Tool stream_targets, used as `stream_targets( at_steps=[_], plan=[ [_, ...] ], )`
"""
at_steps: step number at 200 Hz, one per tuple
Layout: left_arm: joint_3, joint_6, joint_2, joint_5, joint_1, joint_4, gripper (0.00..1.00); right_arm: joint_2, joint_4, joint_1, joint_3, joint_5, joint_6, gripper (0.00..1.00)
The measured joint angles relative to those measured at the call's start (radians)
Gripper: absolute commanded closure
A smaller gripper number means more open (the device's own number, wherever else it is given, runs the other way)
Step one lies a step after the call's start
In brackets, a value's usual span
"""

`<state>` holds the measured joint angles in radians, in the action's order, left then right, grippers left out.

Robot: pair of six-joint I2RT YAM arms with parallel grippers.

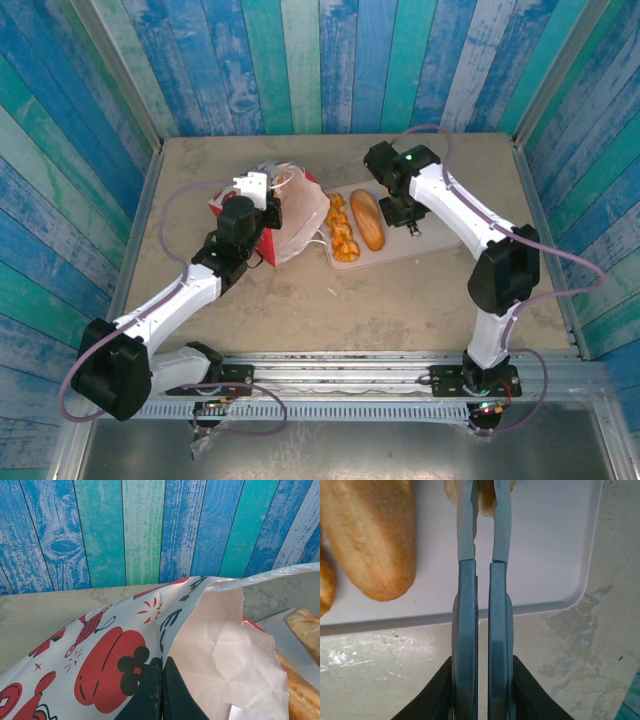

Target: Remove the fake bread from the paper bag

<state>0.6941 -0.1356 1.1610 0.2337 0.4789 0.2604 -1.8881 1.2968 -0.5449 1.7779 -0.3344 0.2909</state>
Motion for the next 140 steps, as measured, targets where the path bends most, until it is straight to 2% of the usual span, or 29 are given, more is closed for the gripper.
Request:
stream_targets(
  at_steps=[80,140],
  plan=[
    [-0.001,0.0,0.0,-0.001,0.0,0.0,1.0,-0.156,0.04,0.007,0.154,-0.05,-0.033,0.74],
    [-0.005,0.0,0.0,-0.004,0.0,0.001,1.0,-0.224,0.064,0.012,0.189,-0.068,-0.043,0.72]
  ],
)
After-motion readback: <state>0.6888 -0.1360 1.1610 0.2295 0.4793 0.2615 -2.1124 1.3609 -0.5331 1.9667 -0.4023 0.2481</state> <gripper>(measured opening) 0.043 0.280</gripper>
